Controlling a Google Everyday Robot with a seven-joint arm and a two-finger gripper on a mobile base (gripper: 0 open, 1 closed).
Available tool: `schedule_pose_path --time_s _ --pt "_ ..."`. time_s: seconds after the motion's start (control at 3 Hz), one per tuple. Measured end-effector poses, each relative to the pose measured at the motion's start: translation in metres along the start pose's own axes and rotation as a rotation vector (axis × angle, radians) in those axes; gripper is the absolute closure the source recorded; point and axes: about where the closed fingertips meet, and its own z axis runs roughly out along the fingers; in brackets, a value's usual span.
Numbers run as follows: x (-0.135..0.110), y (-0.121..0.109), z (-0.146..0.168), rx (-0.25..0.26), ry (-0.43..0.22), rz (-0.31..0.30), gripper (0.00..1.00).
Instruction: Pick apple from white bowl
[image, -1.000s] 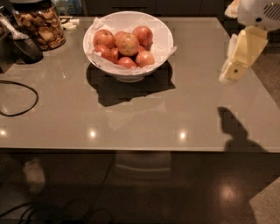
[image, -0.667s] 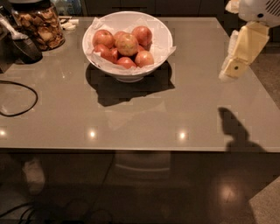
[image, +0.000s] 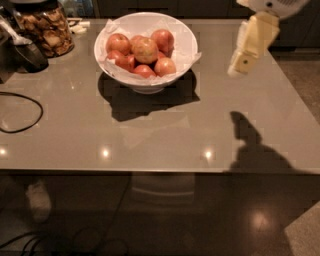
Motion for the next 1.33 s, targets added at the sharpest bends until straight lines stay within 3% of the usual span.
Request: schedule_pose_path --time_s 0.33,0.67,1.33 --pt "-0.054 -0.029 0.000 0.037 -0.020 -0.068 0.00" --pt "-0.053 -0.030 0.001 0.041 -0.024 -0.067 0.00" --pt "-0.096 -0.078 0.029 0.047 -0.054 -0.094 0.00"
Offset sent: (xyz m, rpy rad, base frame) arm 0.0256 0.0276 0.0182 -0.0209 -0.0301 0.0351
